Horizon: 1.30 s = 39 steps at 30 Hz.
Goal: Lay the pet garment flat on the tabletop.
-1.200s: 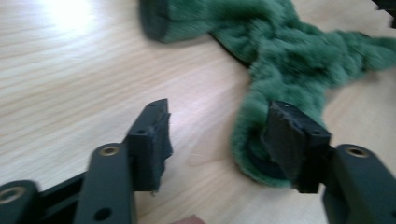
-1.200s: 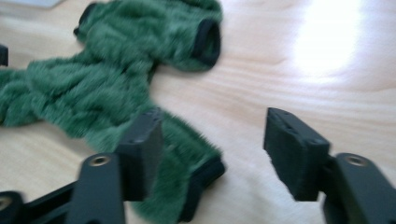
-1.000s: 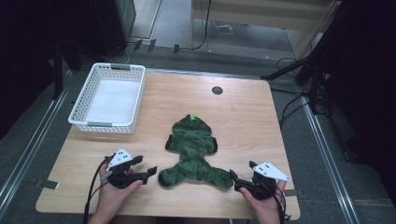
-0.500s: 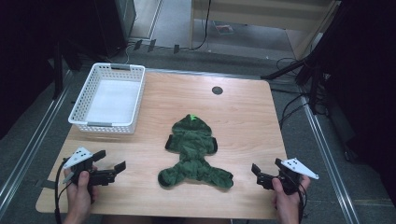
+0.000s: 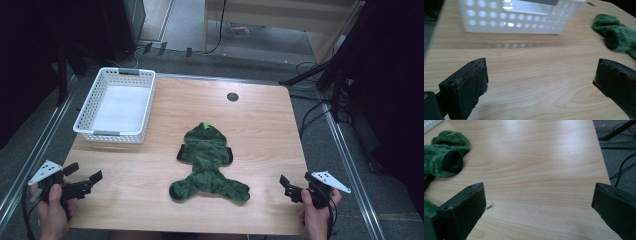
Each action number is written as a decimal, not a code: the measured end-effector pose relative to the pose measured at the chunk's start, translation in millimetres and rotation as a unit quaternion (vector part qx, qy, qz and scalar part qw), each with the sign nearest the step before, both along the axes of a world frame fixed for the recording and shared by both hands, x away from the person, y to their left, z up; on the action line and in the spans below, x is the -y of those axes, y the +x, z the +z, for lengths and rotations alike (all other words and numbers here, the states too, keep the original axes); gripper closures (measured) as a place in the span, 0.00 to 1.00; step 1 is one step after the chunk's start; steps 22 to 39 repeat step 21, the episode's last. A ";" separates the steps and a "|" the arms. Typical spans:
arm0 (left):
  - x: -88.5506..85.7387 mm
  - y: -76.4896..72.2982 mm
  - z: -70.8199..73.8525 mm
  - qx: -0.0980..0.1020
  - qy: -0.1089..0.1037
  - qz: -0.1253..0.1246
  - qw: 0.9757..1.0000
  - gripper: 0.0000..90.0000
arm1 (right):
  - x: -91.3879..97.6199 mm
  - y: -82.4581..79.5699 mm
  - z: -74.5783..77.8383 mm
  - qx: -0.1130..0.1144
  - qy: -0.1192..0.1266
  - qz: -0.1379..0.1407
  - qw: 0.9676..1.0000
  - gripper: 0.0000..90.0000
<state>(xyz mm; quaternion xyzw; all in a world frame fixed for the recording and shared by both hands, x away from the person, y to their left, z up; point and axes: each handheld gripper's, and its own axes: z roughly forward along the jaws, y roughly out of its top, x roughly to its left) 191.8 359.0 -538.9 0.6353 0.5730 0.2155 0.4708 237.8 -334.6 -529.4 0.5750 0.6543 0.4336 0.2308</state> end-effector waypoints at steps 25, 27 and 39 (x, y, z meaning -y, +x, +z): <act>-32.4 -3.1 -14.2 -0.009 0.049 0.047 0.998 0.00 | 8.9 0.0 -15.6 -0.004 -0.018 -0.007 1.000 0.00; -32.4 -3.1 -14.2 -0.009 0.049 0.047 0.998 0.00 | 8.9 0.0 -15.6 -0.004 -0.018 -0.007 1.000 0.00; -32.4 -3.1 -14.2 -0.009 0.049 0.047 0.998 0.00 | 8.9 0.0 -15.6 -0.004 -0.018 -0.007 1.000 0.00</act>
